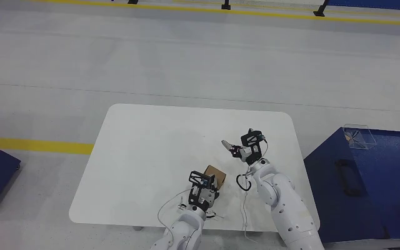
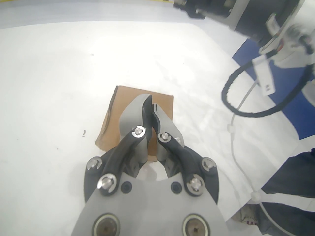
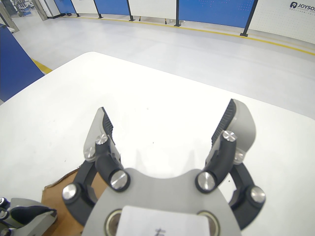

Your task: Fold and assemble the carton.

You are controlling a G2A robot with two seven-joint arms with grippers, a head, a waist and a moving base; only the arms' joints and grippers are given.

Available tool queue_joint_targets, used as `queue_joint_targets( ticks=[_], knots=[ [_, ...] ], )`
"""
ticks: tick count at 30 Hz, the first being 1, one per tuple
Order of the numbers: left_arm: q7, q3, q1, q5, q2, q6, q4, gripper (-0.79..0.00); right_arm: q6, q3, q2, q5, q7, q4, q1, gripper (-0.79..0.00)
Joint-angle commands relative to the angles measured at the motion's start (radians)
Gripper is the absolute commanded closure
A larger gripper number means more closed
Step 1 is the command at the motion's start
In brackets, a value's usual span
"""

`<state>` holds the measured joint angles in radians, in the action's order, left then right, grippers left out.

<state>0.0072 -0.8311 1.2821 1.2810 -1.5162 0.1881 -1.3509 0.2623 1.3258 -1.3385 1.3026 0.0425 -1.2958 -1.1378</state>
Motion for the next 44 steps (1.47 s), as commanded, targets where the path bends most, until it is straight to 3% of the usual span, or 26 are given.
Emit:
queue_joint_targets(
  ticks=[1,5,11,14,20,21,22,25,31,36,40,44],
  knots=[
    [0.009,0.005,-0.005,0.003,-0.003,-0.004,0.001,0.000,0.000,0.000,0.000,0.000,0.000,0.000,0.000,-0.785],
    [0.054,0.000,0.011,-0.018,-0.005,-0.019,-0.022,0.000,0.000,0.000,0.000,0.000,0.000,0.000,0.000,-0.785],
    [0.024,-0.007,0.002,0.001,-0.008,0.001,-0.011,0.000,0.000,0.000,0.000,0.000,0.000,0.000,0.000,-0.785],
    [0.117,-0.026,0.028,-0.021,-0.006,-0.020,-0.063,0.000,0.000,0.000,0.000,0.000,0.000,0.000,0.000,-0.785],
    [0.427,-0.075,0.141,-0.012,0.006,-0.014,-0.212,-0.028,0.000,0.000,0.000,0.000,0.000,0.000,0.000,-0.785],
    [0.427,-0.075,0.141,-0.012,0.006,-0.014,-0.212,-0.785,0.000,0.000,0.000,0.000,0.000,0.000,0.000,-0.785],
    [0.407,-0.073,0.136,-0.010,0.006,-0.016,-0.207,-0.002,0.000,0.000,0.000,0.000,0.000,0.000,0.000,-0.785],
    [0.442,-0.076,0.143,-0.012,0.007,-0.013,-0.213,-0.057,0.000,0.000,0.000,0.000,0.000,0.000,0.000,-0.784],
    [0.427,-0.075,0.141,-0.012,0.006,-0.014,-0.212,-0.449,0.000,0.000,0.000,0.000,0.000,0.000,0.000,-0.785],
    [0.427,-0.075,0.141,-0.012,0.006,-0.014,-0.212,-0.679,0.000,0.000,0.000,0.000,0.000,0.000,0.000,-0.784],
    [0.427,-0.075,0.141,-0.012,0.006,-0.014,-0.212,-0.768,0.000,0.000,0.000,0.000,0.000,0.000,0.000,-0.785],
    [0.427,-0.075,0.141,-0.012,0.006,-0.014,-0.212,-0.784,0.000,0.000,0.000,0.000,0.000,0.000,0.000,-0.784]
  ],
)
